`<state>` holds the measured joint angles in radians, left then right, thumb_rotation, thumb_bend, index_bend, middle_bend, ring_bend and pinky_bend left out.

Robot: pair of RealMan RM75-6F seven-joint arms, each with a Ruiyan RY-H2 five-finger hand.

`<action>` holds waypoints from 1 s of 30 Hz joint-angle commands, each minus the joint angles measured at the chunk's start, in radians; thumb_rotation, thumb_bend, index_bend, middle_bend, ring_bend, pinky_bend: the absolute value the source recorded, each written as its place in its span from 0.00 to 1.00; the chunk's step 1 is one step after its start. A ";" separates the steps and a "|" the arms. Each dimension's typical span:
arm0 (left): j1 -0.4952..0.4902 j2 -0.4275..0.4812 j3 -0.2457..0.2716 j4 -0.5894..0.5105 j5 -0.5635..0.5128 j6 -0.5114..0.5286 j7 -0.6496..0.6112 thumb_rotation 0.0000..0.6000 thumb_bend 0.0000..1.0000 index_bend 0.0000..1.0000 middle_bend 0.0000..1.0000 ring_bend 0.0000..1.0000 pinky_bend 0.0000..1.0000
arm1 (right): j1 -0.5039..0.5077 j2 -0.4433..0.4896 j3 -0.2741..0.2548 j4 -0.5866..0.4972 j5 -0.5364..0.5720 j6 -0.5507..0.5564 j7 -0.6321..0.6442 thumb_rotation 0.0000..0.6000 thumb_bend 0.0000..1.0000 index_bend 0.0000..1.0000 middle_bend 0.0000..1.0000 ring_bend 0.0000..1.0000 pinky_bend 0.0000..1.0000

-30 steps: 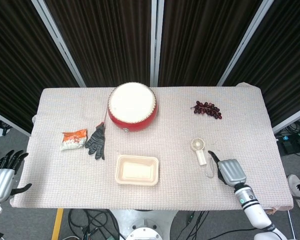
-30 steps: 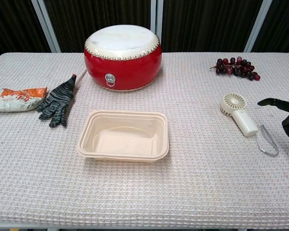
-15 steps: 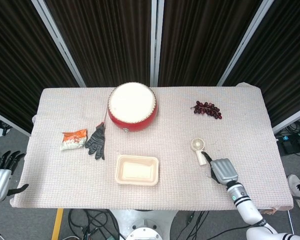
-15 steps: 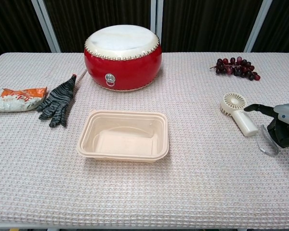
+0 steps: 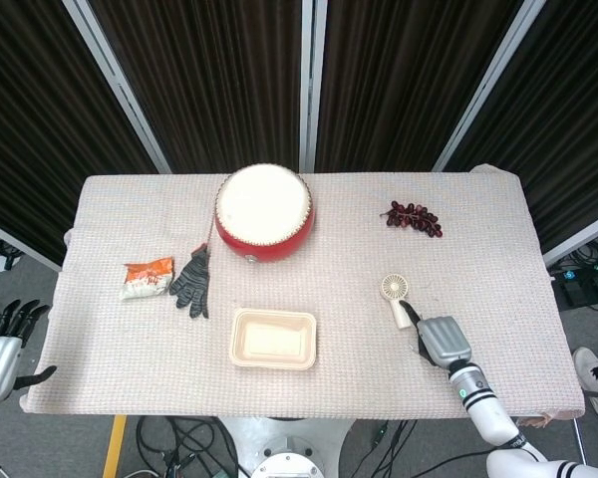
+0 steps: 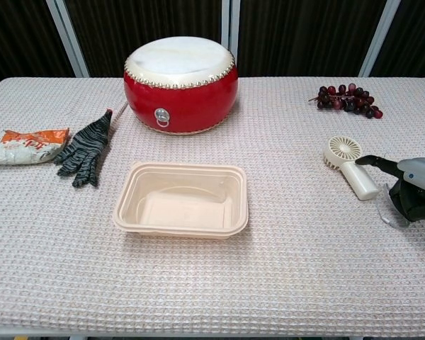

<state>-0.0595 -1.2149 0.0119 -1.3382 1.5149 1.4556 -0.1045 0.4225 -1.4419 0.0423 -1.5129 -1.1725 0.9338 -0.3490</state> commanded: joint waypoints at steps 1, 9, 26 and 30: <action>0.000 0.000 0.001 0.000 0.000 -0.001 0.000 1.00 0.00 0.14 0.10 0.00 0.16 | 0.004 0.000 -0.003 0.004 0.010 -0.015 0.014 1.00 1.00 0.00 0.86 0.79 0.78; -0.001 0.001 0.000 -0.003 0.002 -0.001 0.003 1.00 0.00 0.14 0.10 0.00 0.16 | 0.019 0.006 -0.011 0.017 0.032 -0.079 0.090 1.00 1.00 0.00 0.86 0.79 0.78; -0.002 0.005 -0.002 -0.017 0.009 0.006 0.013 1.00 0.00 0.14 0.10 0.00 0.16 | -0.045 0.125 0.005 -0.107 -0.139 0.156 0.169 1.00 1.00 0.00 0.86 0.79 0.78; -0.004 0.008 -0.001 -0.029 0.015 0.007 0.023 1.00 0.00 0.14 0.10 0.00 0.16 | -0.090 0.173 -0.003 -0.129 -0.191 0.252 0.193 1.00 1.00 0.00 0.86 0.79 0.78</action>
<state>-0.0636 -1.2079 0.0106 -1.3669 1.5293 1.4627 -0.0825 0.3577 -1.2929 0.0438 -1.6294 -1.3355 1.1417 -0.1701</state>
